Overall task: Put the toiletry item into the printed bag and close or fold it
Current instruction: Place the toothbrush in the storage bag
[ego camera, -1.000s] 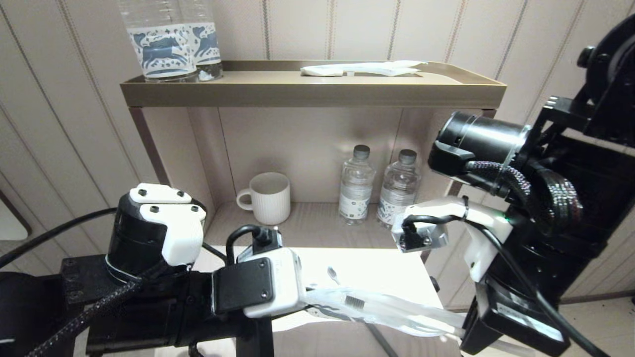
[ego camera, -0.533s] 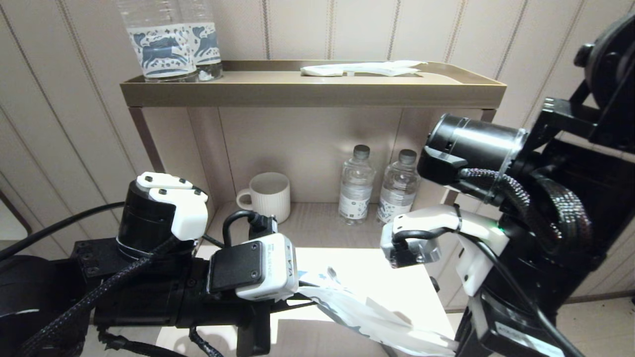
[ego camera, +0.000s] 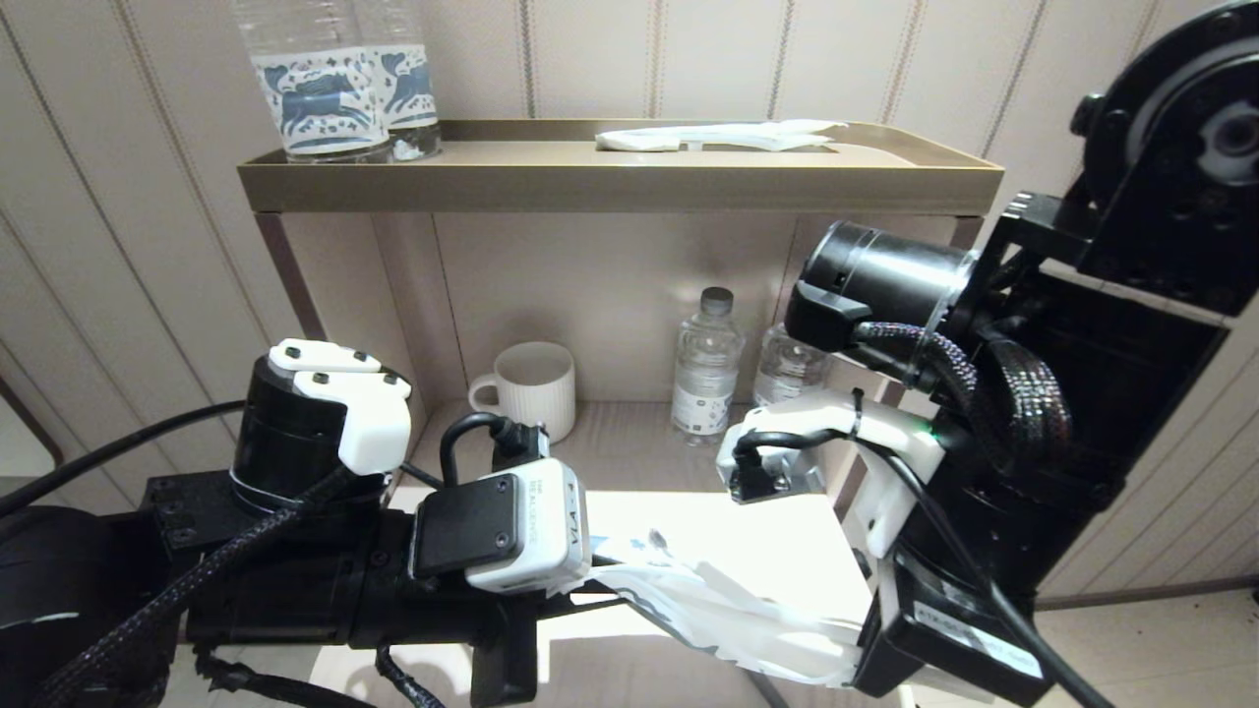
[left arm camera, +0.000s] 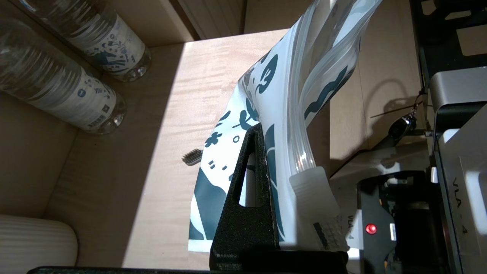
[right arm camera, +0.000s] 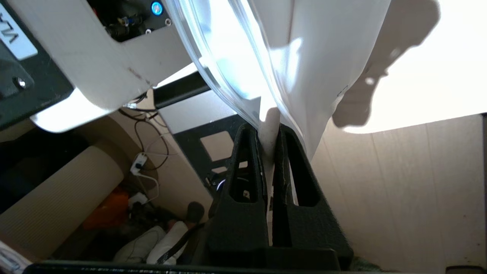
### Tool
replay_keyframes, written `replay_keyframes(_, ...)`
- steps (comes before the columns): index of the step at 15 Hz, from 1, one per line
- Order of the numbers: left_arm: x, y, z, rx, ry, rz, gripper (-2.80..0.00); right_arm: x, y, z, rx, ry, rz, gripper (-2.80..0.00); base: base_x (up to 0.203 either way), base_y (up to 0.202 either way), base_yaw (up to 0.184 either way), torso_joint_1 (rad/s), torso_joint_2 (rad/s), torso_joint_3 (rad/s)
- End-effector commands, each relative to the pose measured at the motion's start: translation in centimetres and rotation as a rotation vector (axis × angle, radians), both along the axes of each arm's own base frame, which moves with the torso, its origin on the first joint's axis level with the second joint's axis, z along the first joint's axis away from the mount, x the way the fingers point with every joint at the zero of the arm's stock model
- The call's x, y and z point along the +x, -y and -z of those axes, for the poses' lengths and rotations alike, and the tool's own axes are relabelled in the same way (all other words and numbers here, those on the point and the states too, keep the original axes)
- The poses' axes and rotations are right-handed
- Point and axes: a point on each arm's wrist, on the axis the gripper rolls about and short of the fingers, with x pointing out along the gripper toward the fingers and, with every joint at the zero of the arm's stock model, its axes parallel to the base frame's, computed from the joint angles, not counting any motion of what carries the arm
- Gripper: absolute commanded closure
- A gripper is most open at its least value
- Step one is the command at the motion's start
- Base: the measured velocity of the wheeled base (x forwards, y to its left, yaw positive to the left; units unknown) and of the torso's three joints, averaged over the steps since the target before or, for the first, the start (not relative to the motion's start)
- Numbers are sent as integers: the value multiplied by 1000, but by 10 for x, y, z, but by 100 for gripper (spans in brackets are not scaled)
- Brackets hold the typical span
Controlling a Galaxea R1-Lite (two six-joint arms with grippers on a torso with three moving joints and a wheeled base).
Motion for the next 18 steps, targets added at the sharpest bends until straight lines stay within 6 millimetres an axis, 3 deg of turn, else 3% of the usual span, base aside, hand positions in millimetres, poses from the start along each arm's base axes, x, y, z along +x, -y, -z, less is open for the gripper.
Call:
replay_keyframes(1,0,0,-1,-5,7,4,0,6,-6,3,13,12,-1,0,0,0,0,0,0,0)
replay_keyframes(7,-2,-2,-1,-2,5,4,0,13,-14,6,46,44,-2,0,0,0,0,0,0,0)
replay_keyframes(18,-2,-2,4,11,-8,6,0,14,-8,3,51,52,15,0,0,0,0,0,0,0)
